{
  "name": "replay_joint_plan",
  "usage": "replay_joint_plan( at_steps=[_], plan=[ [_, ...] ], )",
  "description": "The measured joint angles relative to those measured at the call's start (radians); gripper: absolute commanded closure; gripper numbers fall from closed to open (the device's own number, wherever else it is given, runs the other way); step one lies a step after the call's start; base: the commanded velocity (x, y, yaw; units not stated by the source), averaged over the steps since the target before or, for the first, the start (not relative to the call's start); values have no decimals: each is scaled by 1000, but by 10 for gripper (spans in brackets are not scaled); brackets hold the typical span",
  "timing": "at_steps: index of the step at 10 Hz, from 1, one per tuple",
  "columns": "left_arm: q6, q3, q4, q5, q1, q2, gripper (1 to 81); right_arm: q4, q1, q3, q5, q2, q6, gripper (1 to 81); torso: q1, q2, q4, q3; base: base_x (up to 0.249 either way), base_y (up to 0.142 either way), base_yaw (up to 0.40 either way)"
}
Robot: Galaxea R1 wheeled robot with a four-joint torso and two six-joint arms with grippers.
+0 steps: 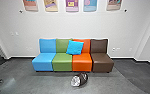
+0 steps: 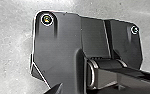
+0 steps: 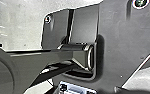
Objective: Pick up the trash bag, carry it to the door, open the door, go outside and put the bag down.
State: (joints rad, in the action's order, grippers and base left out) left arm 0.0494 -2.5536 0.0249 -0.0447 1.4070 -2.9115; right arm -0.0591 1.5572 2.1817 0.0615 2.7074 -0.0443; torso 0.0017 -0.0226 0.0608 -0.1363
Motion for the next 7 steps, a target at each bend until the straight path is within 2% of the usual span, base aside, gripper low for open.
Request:
replay_joint_plan(
  at_steps=[7],
  plan=[
    [0, 0, 0, 0, 1, 0, 10, 0, 0, 4, 0, 2, 0, 10, 0, 0, 0, 0, 206, 0, 0]
  ],
)
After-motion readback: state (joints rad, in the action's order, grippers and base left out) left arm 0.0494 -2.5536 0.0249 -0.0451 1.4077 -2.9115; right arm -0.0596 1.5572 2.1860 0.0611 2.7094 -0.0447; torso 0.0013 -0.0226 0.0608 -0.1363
